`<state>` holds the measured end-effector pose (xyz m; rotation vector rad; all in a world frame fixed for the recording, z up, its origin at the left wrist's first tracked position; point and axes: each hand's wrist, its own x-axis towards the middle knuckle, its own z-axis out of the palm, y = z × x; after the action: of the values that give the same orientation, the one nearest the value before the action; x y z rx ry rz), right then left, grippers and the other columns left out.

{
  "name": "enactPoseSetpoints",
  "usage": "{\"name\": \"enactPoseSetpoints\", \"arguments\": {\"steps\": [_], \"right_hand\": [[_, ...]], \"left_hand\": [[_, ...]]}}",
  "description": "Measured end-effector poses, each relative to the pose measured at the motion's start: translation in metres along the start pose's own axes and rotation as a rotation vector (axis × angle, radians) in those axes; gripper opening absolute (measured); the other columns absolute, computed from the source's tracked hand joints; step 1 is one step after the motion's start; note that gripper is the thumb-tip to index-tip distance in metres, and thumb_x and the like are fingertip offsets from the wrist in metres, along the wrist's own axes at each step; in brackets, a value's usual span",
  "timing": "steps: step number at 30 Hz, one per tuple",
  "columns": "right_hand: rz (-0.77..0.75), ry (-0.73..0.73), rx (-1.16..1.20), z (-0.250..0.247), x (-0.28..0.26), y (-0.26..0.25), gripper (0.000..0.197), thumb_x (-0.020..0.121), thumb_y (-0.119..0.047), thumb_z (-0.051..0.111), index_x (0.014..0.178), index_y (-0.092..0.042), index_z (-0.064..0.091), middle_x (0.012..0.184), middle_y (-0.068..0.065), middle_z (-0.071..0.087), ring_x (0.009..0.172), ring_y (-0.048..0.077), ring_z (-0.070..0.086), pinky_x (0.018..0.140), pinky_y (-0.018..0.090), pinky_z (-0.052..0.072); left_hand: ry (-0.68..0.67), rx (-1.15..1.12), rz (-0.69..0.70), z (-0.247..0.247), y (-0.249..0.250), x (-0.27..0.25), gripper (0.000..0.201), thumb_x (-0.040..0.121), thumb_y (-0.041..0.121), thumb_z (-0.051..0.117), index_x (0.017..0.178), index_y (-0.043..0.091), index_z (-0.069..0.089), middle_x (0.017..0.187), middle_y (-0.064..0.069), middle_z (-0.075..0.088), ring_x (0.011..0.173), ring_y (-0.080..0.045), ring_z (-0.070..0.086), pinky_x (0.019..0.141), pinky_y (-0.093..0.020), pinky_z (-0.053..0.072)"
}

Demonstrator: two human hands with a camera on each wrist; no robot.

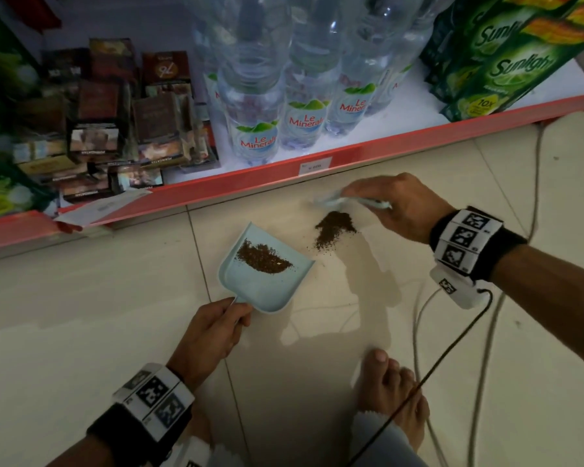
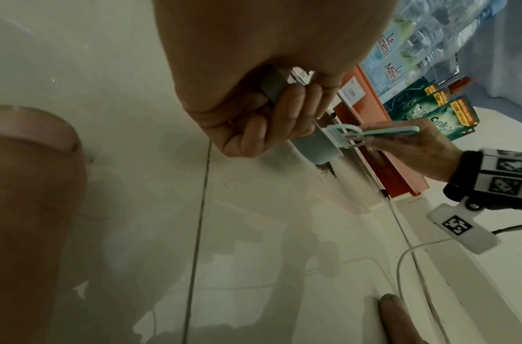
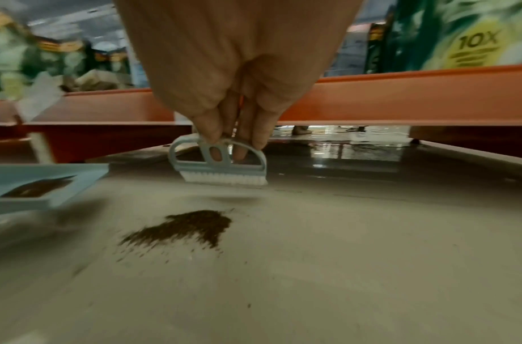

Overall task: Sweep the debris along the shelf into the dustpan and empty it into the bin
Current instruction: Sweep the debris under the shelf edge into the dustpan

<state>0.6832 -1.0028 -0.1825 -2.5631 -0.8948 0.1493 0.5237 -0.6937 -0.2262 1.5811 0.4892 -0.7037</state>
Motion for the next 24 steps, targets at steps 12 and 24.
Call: {"name": "enactPoseSetpoints", "arguments": {"steps": [12, 24], "right_hand": [[0.252, -0.102, 0.017, 0.029, -0.005, -0.04, 0.049, 0.088, 0.005, 0.052, 0.129, -0.019, 0.065, 0.119, 0.01, 0.071, 0.089, 0.03, 0.072, 0.083, 0.032, 0.057], [0.717, 0.071, -0.175, 0.013, 0.012, 0.001, 0.047, 0.092, 0.001, 0.047, 0.128, -0.022, 0.063, 0.092, 0.024, 0.071, 0.083, 0.042, 0.064, 0.075, 0.039, 0.049]], "left_hand": [[-0.043, 0.017, 0.031, 0.0, 0.005, 0.01, 0.028, 0.094, 0.02, 0.052, 0.069, 0.007, 0.056, 0.047, 0.001, 0.034, 0.04, -0.009, 0.029, 0.038, -0.019, 0.023], [-0.173, 0.085, 0.036, -0.005, 0.007, 0.022, 0.028, 0.095, 0.019, 0.051, 0.072, 0.004, 0.055, 0.046, 0.001, 0.033, 0.038, -0.008, 0.026, 0.037, -0.018, 0.02]]}}
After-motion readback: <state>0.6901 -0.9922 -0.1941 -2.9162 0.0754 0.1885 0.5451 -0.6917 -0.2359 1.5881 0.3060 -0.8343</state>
